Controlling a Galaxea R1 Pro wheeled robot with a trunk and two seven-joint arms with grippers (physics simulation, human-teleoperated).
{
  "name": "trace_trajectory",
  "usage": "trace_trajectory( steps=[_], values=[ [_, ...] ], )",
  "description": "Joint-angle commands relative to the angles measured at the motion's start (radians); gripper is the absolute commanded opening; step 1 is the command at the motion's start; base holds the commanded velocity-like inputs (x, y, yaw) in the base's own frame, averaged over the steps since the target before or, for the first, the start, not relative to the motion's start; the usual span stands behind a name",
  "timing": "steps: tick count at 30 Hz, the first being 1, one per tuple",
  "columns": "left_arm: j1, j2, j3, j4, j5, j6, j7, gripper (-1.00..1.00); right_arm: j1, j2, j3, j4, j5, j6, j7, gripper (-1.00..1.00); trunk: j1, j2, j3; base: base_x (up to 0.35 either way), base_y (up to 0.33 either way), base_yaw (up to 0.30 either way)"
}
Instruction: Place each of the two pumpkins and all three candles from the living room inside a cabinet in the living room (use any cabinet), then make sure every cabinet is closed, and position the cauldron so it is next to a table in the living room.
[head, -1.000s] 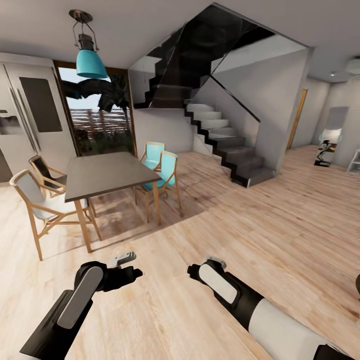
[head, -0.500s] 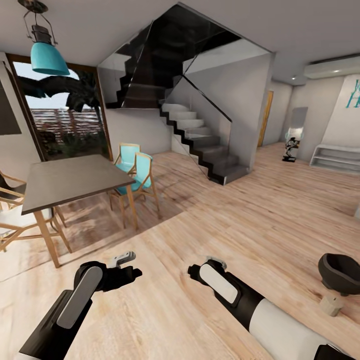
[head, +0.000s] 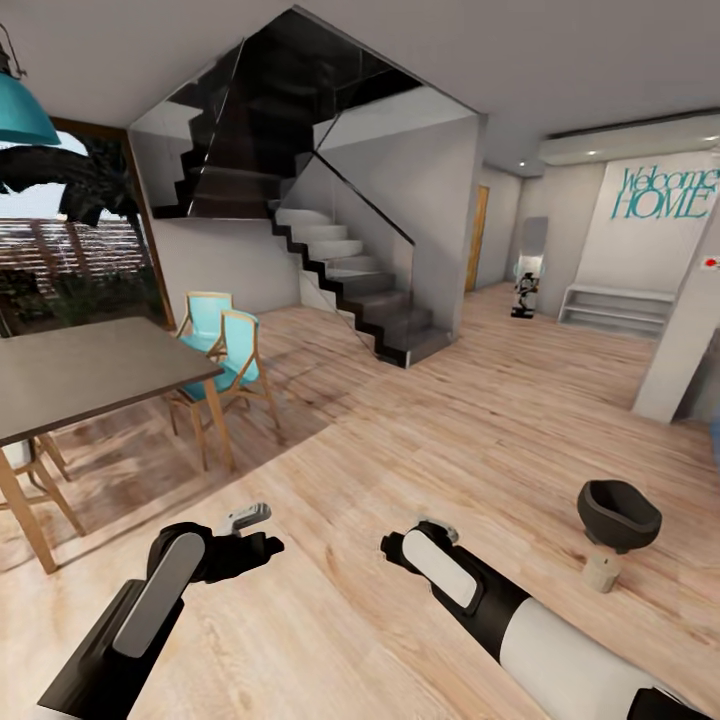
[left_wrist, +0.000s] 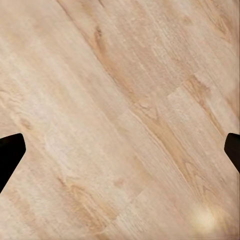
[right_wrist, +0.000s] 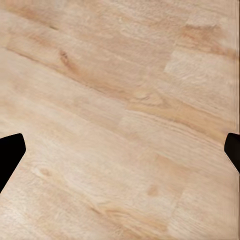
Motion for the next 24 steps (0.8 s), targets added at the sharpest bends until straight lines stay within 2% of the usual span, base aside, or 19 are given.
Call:
trace_trajectory(
  steps=[1,24],
  values=[
    [-0.001,0.002,-0.001,-0.001,0.009,0.0,0.01,1.0,-0.002,0.0,0.003,0.005,-0.003,0.004,-0.005,1.0,0.0,-0.001,-0.001,0.0,0.0,-0.29],
    [-0.001,0.002,-0.001,0.0,0.009,0.001,0.01,1.0,-0.002,-0.001,0.001,0.032,-0.003,0.002,-0.004,1.0,0.0,-0.001,0.008,0.0,0.006,-0.29]
  ],
)
